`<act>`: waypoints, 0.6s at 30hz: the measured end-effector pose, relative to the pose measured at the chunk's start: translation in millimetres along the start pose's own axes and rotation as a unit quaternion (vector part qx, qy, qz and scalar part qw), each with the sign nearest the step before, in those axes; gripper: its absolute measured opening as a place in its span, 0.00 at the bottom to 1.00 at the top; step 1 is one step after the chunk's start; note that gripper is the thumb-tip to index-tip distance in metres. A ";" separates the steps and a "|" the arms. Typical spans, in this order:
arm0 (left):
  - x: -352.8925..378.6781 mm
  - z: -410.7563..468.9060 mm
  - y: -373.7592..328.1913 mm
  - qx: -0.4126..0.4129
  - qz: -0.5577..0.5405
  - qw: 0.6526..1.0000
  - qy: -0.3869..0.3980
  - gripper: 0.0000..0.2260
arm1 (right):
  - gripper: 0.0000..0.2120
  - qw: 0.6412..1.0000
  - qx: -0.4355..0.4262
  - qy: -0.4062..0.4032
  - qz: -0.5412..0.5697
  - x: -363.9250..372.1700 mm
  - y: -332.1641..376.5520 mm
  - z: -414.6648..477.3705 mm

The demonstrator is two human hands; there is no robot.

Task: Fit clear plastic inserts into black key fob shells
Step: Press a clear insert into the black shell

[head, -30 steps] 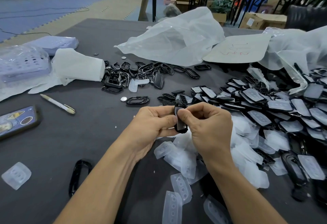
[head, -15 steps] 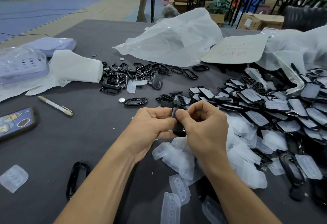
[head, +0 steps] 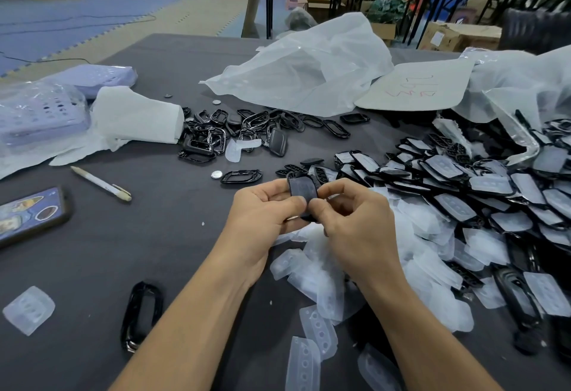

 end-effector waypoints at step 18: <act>-11.4 3.1 -2.2 0.006 0.048 0.997 -0.058 0.09 | 0.06 1.000 0.006 0.000 0.015 -1.7 -1.1 1.3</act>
Point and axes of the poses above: each hand's wrist, its own z-axis towards the middle knuckle, its own x-axis out of the palm, y = z × x, the point moved 9 cm from there along z, towards the middle knuckle, and after that the axes turned 9 degrees about -x, right-handed, at the moved point
